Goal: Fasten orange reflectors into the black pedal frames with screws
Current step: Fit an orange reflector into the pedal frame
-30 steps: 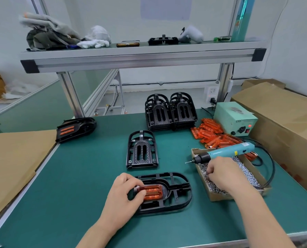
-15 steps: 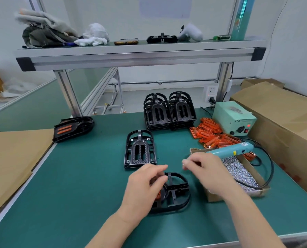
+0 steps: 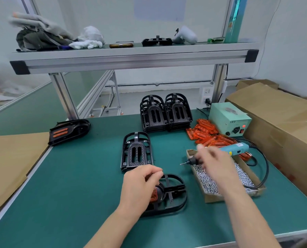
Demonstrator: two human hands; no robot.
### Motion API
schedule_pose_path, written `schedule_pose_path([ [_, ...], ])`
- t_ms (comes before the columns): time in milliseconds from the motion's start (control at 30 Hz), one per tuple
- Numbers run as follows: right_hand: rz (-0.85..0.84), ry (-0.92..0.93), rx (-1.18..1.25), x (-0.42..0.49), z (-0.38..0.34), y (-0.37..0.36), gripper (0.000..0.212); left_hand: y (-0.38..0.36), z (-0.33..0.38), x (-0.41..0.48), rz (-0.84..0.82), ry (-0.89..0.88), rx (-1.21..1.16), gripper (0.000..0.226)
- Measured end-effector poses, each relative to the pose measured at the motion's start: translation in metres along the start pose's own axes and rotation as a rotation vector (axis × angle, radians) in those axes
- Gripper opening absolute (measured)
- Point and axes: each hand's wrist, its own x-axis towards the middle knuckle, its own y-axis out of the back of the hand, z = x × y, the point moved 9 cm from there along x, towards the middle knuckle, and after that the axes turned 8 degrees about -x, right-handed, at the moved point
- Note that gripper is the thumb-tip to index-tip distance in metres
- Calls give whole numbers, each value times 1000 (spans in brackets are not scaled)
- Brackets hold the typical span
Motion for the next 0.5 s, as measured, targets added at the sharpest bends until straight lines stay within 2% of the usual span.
schedule_pose_path([
  [33,134,-52,-13,8,12,24,39,3,-8,0,22,71,-59,22],
  [100,254,-151,-16,19,37,50,37,9,-20,0,57,179,-158,25],
  [167,242,-286,109,29,64,49,43,12,-26,2,67,232,-211,25],
  [300,201,-484,537,35,85,24,50,9,-30,5,40,272,-249,22],
  [400,238,-517,657,42,82,16,50,9,-32,5,28,267,-227,22],
  [500,280,-521,675,42,77,10,47,13,-34,3,30,250,-179,22],
])
